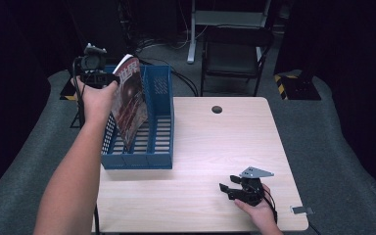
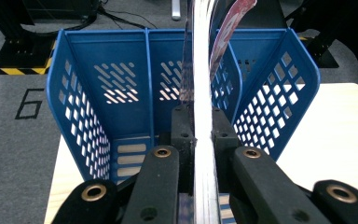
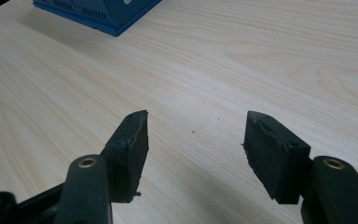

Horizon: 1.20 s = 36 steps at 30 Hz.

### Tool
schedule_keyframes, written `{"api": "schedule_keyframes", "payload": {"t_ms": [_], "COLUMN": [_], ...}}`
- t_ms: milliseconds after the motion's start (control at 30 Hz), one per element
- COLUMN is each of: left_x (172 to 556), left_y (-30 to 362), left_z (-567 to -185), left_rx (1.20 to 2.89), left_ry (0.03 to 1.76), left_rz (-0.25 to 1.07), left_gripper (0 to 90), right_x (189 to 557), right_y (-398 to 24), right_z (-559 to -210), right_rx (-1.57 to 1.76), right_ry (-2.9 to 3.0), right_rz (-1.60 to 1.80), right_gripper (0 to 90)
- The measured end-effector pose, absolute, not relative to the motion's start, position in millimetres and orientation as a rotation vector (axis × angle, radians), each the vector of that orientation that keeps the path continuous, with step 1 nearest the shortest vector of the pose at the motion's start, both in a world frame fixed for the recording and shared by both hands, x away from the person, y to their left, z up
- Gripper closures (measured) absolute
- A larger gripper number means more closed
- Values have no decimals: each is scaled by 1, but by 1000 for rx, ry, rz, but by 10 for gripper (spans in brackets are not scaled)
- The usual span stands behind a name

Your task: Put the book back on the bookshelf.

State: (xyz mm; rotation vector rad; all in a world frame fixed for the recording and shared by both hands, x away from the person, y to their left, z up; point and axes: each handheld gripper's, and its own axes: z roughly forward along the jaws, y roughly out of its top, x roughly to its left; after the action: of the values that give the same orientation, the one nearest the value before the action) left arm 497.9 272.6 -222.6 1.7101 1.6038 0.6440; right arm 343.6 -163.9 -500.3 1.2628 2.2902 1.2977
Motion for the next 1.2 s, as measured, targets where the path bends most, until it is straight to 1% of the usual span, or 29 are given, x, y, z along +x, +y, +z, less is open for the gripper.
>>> {"api": "schedule_keyframes", "payload": {"t_ms": [333,767,1000,1200], "left_x": [500,500,500,500], "left_y": [274,274,274,274], "left_z": [-237,-257,-266,-273], "left_rx": [1699,1685,1680,1686], "left_ry": [1611,1629,1640,1647], "left_rz": [619,637,614,631], "left_gripper": [838,838,839,838], "right_x": [345,344,345,344], "right_y": [-164,-163,-163,-162], "right_z": [-501,-501,-501,-501], "right_rx": [1249,1247,1238,1234], "right_ry": [2294,2296,2299,2306], "right_rz": [1297,1295,1290,1290], "right_gripper": [398,398,398,398]}}
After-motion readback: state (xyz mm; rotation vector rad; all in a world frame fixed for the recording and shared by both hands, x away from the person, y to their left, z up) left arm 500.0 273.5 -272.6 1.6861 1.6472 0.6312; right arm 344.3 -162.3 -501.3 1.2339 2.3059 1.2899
